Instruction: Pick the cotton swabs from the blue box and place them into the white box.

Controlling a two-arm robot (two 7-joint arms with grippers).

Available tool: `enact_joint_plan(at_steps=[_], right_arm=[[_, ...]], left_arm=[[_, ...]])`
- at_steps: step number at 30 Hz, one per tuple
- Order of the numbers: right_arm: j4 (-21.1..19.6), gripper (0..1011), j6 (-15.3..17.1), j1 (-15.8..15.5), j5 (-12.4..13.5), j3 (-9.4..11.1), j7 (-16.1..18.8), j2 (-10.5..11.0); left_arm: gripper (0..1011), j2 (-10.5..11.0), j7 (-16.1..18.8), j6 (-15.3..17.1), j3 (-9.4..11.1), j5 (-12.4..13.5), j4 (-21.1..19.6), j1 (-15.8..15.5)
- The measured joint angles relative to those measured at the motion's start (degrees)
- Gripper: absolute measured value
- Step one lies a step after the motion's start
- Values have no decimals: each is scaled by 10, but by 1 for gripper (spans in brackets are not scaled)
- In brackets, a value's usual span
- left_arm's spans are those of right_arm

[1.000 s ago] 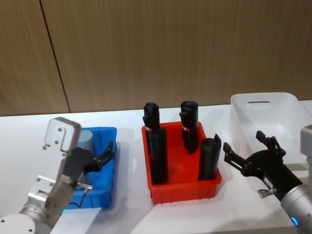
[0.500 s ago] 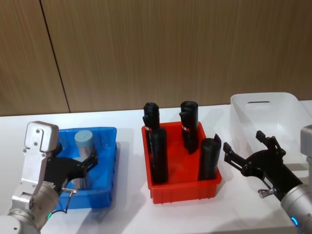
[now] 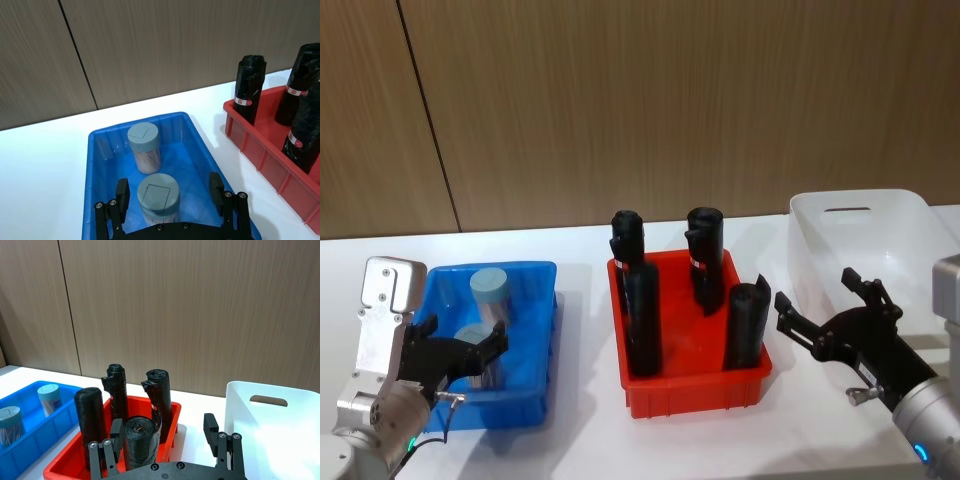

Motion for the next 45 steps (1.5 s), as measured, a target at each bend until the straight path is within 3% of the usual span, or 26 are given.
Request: enact_joint_plan(at_steps=[22, 45], right_arm=[[0, 1002, 0, 0, 0, 0, 0, 0], [0, 1002, 0, 0, 0, 0, 0, 0]], left_arm=[[1004, -31, -25, 28, -2, -2, 94, -47], [1004, -56, -64, 8, 1, 11, 174, -84]])
